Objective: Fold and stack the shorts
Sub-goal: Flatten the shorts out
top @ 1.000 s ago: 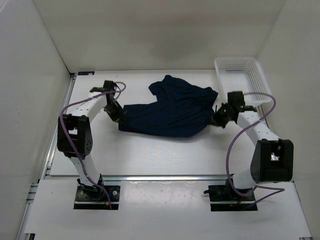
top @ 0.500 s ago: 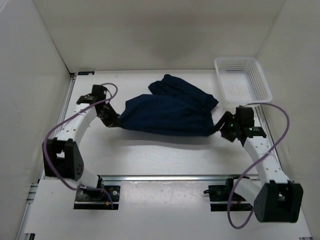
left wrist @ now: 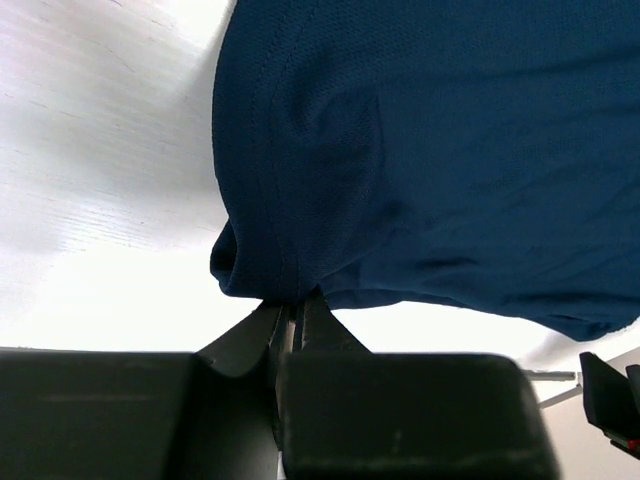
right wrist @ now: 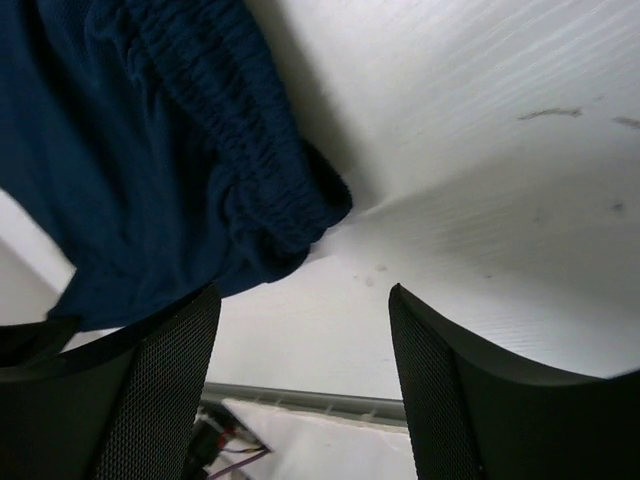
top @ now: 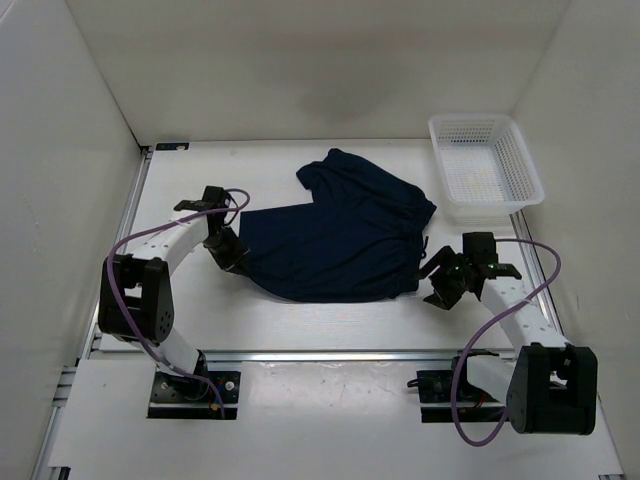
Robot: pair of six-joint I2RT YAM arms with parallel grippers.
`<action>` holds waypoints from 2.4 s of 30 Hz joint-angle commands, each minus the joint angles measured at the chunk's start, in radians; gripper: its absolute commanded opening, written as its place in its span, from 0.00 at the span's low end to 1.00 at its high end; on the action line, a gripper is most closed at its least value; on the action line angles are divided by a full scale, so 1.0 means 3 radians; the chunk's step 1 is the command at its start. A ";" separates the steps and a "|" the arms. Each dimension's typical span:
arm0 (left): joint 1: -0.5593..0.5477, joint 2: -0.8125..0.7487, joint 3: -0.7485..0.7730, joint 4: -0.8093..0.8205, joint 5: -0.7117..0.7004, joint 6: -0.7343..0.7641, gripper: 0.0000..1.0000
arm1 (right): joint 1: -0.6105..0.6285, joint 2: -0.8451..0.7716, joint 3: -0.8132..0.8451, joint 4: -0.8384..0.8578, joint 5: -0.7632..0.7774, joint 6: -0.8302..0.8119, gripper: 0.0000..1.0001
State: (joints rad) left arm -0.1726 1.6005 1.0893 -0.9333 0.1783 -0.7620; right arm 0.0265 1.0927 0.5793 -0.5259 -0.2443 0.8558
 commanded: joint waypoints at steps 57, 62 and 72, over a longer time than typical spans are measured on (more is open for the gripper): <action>0.0852 -0.1403 0.4572 -0.1042 -0.0886 0.0100 0.10 | 0.0259 -0.0468 0.4467 -0.1944 -0.0475 -0.1616 0.00; 0.0852 -0.1102 0.3361 -0.0613 -0.0508 0.0341 0.10 | 0.0259 -0.0258 0.3503 -0.1562 -0.0234 -0.1615 0.00; 0.0821 0.1360 0.3969 -0.0415 -0.0390 0.0596 0.40 | 0.0320 0.2138 0.3566 -0.0332 0.0425 -0.1370 0.86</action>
State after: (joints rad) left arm 0.0509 1.9015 2.0747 -1.0698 0.1322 -0.6418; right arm 0.1272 1.5616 1.4704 -0.7147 -0.2840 0.4545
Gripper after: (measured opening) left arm 0.365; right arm 0.690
